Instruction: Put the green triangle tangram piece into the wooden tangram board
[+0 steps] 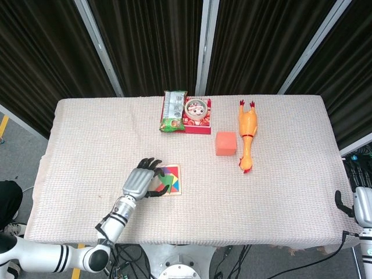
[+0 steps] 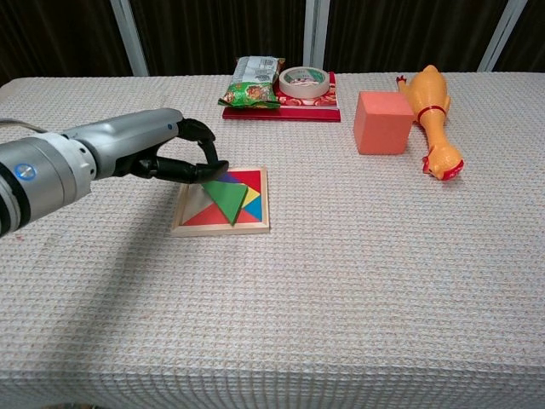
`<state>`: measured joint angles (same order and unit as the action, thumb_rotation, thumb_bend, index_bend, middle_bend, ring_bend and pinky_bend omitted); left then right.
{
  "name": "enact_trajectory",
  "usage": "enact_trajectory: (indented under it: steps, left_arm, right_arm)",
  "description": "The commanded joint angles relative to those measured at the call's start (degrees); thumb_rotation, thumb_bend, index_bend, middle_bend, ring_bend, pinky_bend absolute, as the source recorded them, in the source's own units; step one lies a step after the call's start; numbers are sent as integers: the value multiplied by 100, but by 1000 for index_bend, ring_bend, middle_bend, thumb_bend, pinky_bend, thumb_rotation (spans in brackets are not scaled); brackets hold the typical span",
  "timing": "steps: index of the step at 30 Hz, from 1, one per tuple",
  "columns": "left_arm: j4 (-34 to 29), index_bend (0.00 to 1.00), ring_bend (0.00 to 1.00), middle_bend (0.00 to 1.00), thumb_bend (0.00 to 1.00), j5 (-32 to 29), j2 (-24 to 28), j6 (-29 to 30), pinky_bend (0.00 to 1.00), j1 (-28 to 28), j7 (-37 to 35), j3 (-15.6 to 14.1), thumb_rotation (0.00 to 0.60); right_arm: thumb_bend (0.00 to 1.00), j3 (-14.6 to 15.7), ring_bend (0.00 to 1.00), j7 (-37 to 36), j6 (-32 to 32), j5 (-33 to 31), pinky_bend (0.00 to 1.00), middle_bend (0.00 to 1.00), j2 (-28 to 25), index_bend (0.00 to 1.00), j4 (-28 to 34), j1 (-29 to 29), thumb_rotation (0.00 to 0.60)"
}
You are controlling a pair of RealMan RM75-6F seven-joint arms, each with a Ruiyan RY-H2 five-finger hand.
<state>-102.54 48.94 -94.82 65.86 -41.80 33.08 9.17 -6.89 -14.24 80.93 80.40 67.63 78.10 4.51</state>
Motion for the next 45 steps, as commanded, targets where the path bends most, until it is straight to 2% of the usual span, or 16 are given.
enact_trajectory:
  steps: [1, 12, 18, 35, 45]
  left_arm:
    - [-34, 338, 0, 85, 303, 56, -84, -26, 0, -39, 64, -67, 211]
    - [511, 338, 0, 81, 302, -25, -606, 21, 0, -231, 425, -60, 211]
    - [573, 343, 0, 78, 302, -46, -663, 15, 0, -236, 456, -63, 248]
    - [798, 344, 0, 78, 301, -204, -807, -66, 0, -279, 505, -31, 254]
    - [631, 366, 0, 78, 302, -83, -684, 48, 0, -193, 522, -113, 250]
  right_arm:
    - [433, 2, 0, -6, 4, 5, 0, 0, -5, 0, 0, -2, 600]
    - [432, 7, 0, -111, -46, -30, 0, 0, 2, 0, -92, -5, 600]
    - [433, 10, 0, -161, -80, -46, 0, 0, 25, 0, -150, -1, 600]
    - [432, 14, 0, -213, -126, -74, 0, 0, 54, 0, -238, -3, 600]
    - [432, 21, 0, -188, -133, -63, 0, 0, 64, 0, -235, 2, 600]
